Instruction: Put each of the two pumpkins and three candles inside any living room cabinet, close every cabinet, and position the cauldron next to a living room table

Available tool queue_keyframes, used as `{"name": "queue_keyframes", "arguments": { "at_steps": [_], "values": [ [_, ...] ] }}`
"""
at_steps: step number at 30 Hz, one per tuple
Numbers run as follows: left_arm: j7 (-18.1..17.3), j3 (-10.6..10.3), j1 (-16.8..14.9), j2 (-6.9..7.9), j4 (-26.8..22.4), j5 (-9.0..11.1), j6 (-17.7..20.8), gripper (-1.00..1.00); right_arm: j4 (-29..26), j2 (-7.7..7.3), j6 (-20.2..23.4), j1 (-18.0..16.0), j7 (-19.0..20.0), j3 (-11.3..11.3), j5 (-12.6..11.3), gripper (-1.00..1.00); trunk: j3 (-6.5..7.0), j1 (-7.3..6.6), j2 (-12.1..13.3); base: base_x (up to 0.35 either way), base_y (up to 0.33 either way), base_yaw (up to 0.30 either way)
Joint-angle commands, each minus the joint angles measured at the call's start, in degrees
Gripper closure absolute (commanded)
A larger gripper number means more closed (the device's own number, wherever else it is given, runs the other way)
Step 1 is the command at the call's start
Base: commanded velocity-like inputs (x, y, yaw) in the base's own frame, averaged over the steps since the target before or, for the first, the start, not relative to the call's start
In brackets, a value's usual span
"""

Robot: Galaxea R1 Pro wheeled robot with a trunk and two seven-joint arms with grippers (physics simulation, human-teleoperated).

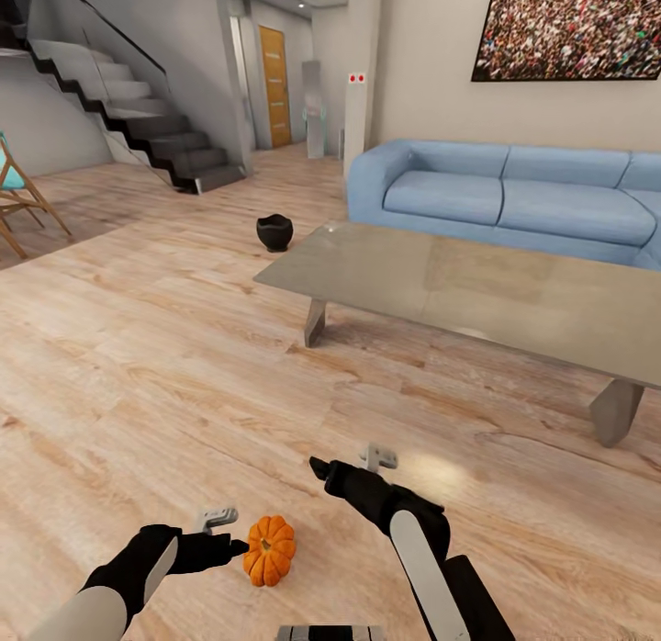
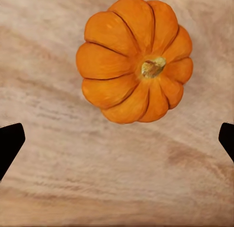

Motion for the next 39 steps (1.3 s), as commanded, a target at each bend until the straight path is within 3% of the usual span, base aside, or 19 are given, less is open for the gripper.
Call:
{"name": "queue_keyframes", "arguments": {
  "at_steps": [1,5,12,16,17,24,39],
  "values": [
    [-0.23,0.41,-0.02,-0.04,-0.08,-0.03,0.51,-1.00,-0.28,0.00,0.43,-0.04,-0.62,0.10,-0.76,-1.00,-0.28,0.01,-0.04,0.000,0.000,0.000],
    [-0.26,0.79,-0.06,0.13,-0.13,-0.03,0.86,-1.00,-1.04,0.00,3.68,-0.04,-0.69,0.19,-0.93,-1.00,-1.16,0.11,-0.09,0.000,0.000,0.000],
    [-0.21,0.78,-0.10,0.09,-0.41,-0.03,0.45,-1.00,-1.47,0.00,4.80,-0.04,-0.68,-0.43,-0.99,-1.00,-2.27,0.24,-0.16,0.000,0.000,0.000],
    [-0.15,0.69,-0.10,-0.02,-0.43,-0.03,0.50,-1.00,-4.26,0.00,12.30,0.25,-0.35,-3.82,-2.73,-1.00,-2.27,0.24,-0.16,0.000,0.000,0.000],
    [-0.14,0.66,-0.10,-0.03,-0.43,-0.03,0.44,-1.00,-4.46,0.00,13.75,0.29,-0.27,-5.75,-4.09,-1.00,-2.27,0.24,-0.16,0.000,0.000,0.000],
    [-0.13,0.84,-0.10,-0.01,-0.43,0.04,0.36,-1.00,-4.66,0.00,18.69,0.58,-0.17,-11.13,-10.68,-1.00,-2.27,0.24,-0.16,0.034,0.004,0.000],
    [-0.15,1.02,-0.10,0.14,-0.52,0.08,0.16,-1.00,-4.59,0.00,18.67,0.66,-0.17,-10.96,-11.40,-1.00,-2.27,0.24,-0.16,0.127,0.026,0.000]
  ]
}}
